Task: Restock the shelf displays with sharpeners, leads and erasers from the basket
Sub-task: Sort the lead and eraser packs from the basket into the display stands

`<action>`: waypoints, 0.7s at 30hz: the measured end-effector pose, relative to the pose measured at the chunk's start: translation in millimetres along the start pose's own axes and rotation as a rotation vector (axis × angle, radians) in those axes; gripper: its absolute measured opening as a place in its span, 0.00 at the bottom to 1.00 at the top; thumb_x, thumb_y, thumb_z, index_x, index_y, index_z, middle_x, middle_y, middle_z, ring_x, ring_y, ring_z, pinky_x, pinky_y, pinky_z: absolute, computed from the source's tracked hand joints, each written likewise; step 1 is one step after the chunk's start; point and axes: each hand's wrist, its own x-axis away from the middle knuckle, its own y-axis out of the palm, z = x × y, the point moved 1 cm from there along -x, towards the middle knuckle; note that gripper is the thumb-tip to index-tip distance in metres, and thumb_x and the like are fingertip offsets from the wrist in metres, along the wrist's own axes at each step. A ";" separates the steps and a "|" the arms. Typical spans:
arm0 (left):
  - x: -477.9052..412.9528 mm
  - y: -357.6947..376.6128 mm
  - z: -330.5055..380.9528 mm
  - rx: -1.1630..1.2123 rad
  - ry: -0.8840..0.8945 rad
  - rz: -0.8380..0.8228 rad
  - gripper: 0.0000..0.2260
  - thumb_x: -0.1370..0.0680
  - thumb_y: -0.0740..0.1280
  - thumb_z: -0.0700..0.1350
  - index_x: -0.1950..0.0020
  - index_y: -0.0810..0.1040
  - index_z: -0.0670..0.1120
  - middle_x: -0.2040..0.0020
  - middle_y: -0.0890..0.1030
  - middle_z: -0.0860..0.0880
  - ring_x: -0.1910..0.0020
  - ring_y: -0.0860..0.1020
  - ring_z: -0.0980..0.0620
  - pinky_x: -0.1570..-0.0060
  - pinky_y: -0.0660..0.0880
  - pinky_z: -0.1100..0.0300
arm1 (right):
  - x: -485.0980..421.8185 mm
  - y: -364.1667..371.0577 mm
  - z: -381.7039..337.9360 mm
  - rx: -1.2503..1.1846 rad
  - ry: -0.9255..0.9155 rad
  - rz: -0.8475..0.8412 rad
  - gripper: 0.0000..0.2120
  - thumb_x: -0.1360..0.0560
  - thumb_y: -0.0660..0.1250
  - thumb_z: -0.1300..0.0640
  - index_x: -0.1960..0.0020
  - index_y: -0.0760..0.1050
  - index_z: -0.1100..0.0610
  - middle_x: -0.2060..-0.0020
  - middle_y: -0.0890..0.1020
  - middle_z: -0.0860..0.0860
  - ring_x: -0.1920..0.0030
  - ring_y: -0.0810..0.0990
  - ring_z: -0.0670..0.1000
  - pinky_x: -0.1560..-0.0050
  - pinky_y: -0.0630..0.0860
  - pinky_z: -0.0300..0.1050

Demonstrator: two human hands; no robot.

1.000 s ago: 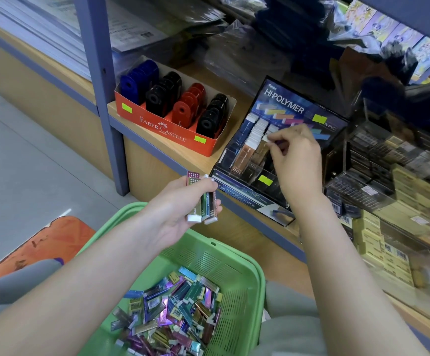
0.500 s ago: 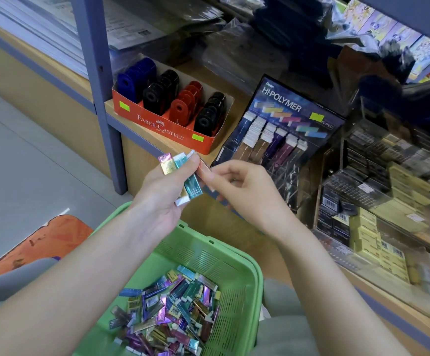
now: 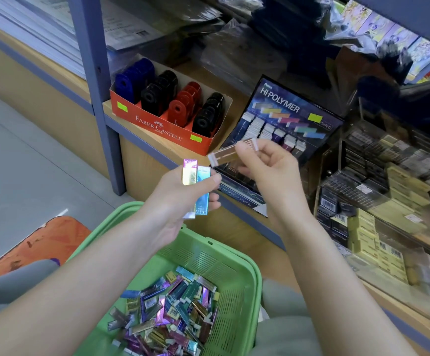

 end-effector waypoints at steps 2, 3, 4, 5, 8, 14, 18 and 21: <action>0.9 1.2 -0.5 -0.009 -0.016 -0.023 0.04 0.26 0.70 0.42 0.53 0.77 0.44 0.62 0.80 0.48 0.70 0.80 0.57 0.65 0.80 0.64 | -4.6 -5.5 -3.6 -0.124 -0.018 0.052 0.07 0.21 0.62 0.58 0.48 0.74 0.62 0.54 0.84 0.53 0.52 0.83 0.47 0.48 0.79 0.38; 0.7 1.5 -0.2 -0.006 -0.024 -0.025 0.04 0.25 0.70 0.43 0.53 0.77 0.44 0.63 0.80 0.48 0.70 0.80 0.56 0.65 0.80 0.63 | -7.6 -10.0 -5.7 -0.170 -0.037 0.080 0.05 0.20 0.60 0.59 0.48 0.71 0.61 0.54 0.84 0.52 0.51 0.83 0.47 0.47 0.79 0.39; 0.1 1.6 0.0 0.002 -0.032 -0.022 0.04 0.24 0.69 0.43 0.53 0.77 0.43 0.63 0.80 0.48 0.70 0.80 0.56 0.64 0.81 0.62 | -10.5 -15.1 -7.2 -0.182 -0.058 0.107 0.04 0.19 0.60 0.59 0.49 0.70 0.60 0.54 0.84 0.51 0.51 0.83 0.47 0.46 0.79 0.41; -0.6 1.4 0.3 0.017 -0.041 -0.018 0.04 0.24 0.68 0.43 0.52 0.77 0.43 0.65 0.80 0.48 0.70 0.80 0.56 0.64 0.81 0.62 | -13.4 -21.1 -7.5 -0.156 -0.080 0.136 0.03 0.20 0.60 0.59 0.51 0.70 0.58 0.55 0.84 0.51 0.51 0.83 0.47 0.45 0.79 0.42; -3.2 -0.1 0.2 0.061 -0.078 -0.004 0.06 0.22 0.67 0.43 0.49 0.76 0.41 0.69 0.81 0.50 0.71 0.80 0.55 0.64 0.81 0.61 | -22.1 -36.9 -0.1 0.093 -0.130 0.228 0.04 0.21 0.64 0.56 0.55 0.71 0.52 0.53 0.83 0.52 0.49 0.82 0.49 0.40 0.77 0.51; -6.3 0.4 -0.8 0.111 -0.110 0.010 0.04 0.23 0.66 0.39 0.49 0.75 0.40 0.72 0.81 0.48 0.73 0.80 0.54 0.72 0.79 0.61 | -36.2 -42.5 13.0 0.218 -0.154 0.227 0.04 0.22 0.66 0.56 0.55 0.72 0.50 0.55 0.82 0.46 0.51 0.81 0.45 0.47 0.74 0.40; -6.6 0.6 -1.9 0.106 -0.124 0.020 0.05 0.23 0.65 0.37 0.48 0.75 0.39 0.64 0.81 0.44 0.72 0.81 0.53 0.71 0.79 0.60 | -41.5 -41.9 17.1 0.400 -0.200 0.244 0.07 0.26 0.70 0.56 0.59 0.74 0.47 0.59 0.81 0.45 0.55 0.80 0.46 0.50 0.76 0.40; -7.6 -0.8 -2.8 0.077 -0.132 0.017 0.08 0.23 0.63 0.35 0.45 0.75 0.39 0.70 0.82 0.46 0.72 0.81 0.51 0.64 0.81 0.56 | -44.4 -42.6 17.3 0.447 -0.256 0.284 0.06 0.26 0.71 0.58 0.56 0.75 0.50 0.61 0.80 0.43 0.58 0.80 0.46 0.51 0.78 0.39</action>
